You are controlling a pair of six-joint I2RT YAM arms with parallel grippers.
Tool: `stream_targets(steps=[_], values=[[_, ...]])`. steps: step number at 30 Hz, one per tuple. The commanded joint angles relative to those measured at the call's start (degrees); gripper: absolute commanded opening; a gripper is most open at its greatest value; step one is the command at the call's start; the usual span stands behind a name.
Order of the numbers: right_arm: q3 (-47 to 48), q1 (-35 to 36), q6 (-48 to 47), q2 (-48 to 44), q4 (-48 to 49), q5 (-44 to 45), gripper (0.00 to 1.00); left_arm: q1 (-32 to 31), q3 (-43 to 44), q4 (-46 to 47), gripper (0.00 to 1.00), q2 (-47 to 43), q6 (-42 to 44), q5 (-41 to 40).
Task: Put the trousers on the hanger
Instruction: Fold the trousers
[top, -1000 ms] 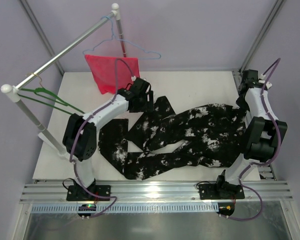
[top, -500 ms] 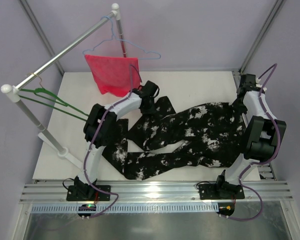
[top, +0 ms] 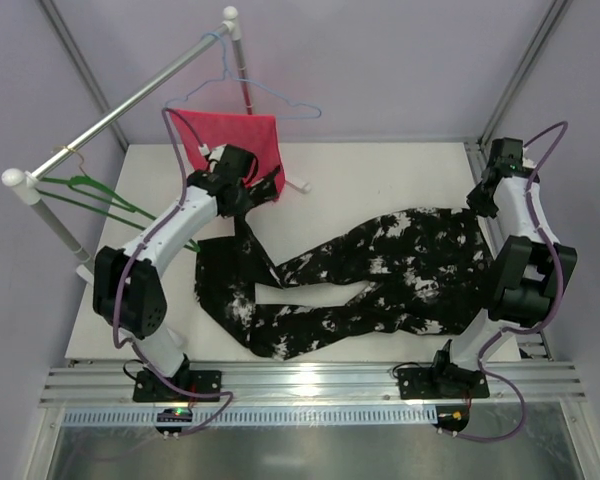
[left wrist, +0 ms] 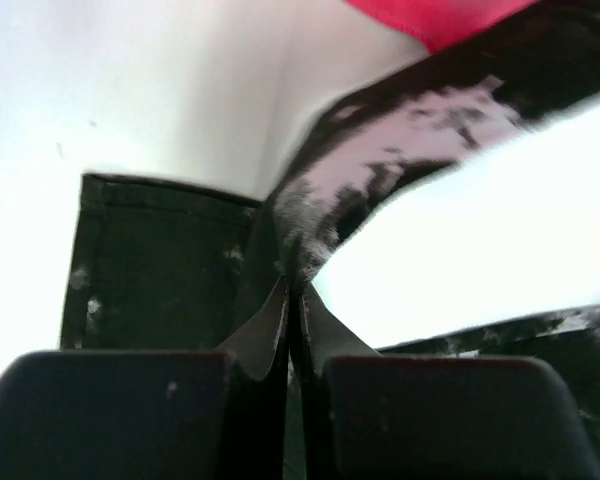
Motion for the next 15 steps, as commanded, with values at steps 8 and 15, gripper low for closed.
stream_targets(steps=[8,15], values=[[10.27,1.49,-0.05,14.13,-3.74,-8.82,0.50,0.93,-3.03,-1.67,0.00,0.43,-2.55,-6.90],[9.02,1.49,1.52,19.13,-1.98,-5.30,0.50,5.15,-2.60,-2.11,0.00,1.13,-2.73,-10.94]])
